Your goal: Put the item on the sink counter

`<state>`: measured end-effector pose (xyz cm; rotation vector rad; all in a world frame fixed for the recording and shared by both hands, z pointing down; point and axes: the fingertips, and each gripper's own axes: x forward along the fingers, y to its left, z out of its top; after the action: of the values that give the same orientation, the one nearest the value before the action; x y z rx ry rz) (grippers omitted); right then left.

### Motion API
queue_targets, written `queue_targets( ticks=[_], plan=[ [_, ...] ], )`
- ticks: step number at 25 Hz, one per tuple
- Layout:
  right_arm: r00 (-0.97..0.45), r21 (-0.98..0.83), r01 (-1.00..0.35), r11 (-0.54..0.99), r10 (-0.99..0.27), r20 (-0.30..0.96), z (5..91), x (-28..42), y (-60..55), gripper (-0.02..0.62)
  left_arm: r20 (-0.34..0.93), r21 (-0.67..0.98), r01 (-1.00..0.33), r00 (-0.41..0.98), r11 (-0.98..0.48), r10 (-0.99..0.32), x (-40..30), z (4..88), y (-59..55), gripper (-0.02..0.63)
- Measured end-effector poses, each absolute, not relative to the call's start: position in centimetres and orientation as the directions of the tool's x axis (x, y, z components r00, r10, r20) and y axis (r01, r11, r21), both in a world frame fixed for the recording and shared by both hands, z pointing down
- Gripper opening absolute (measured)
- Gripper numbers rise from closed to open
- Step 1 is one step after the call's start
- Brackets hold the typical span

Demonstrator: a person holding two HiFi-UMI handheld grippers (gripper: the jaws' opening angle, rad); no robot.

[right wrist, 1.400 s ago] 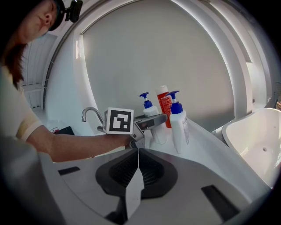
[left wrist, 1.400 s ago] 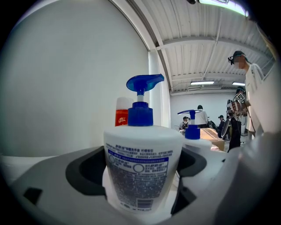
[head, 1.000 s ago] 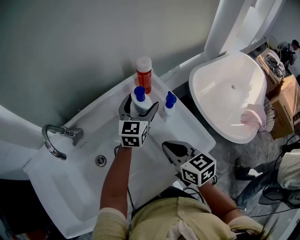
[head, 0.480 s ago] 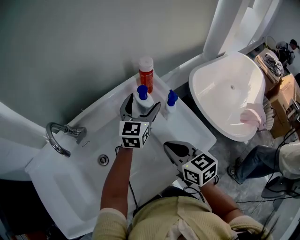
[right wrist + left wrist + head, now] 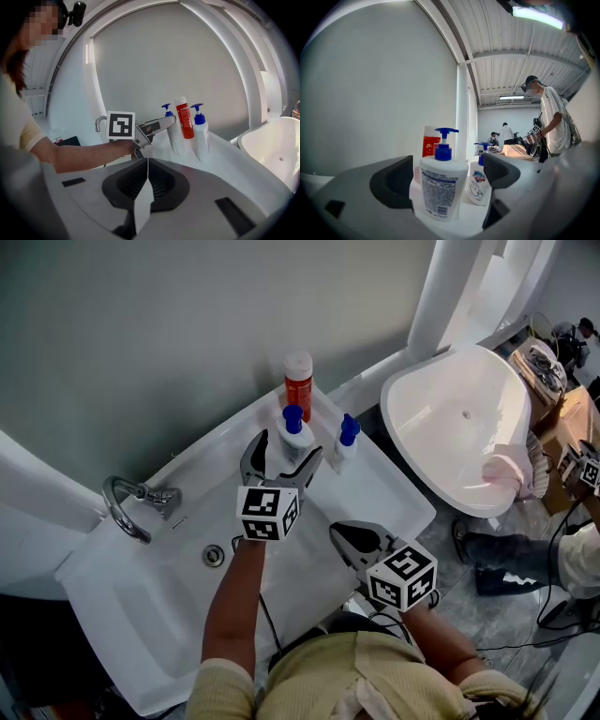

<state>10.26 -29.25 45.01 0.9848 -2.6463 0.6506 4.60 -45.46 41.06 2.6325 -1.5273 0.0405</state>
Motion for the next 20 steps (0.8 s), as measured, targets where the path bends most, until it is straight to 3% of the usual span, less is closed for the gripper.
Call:
queue_targets(
  ticks=[20],
  plan=[
    [-0.726,-0.314,-0.686,0.656,-0.592,0.350,43.9,9.3,-26.4,0.026,0.129,0.180,-0.814,0.577,-0.553,-0.807,3.5,38.4,-38.4,0.479]
  ],
)
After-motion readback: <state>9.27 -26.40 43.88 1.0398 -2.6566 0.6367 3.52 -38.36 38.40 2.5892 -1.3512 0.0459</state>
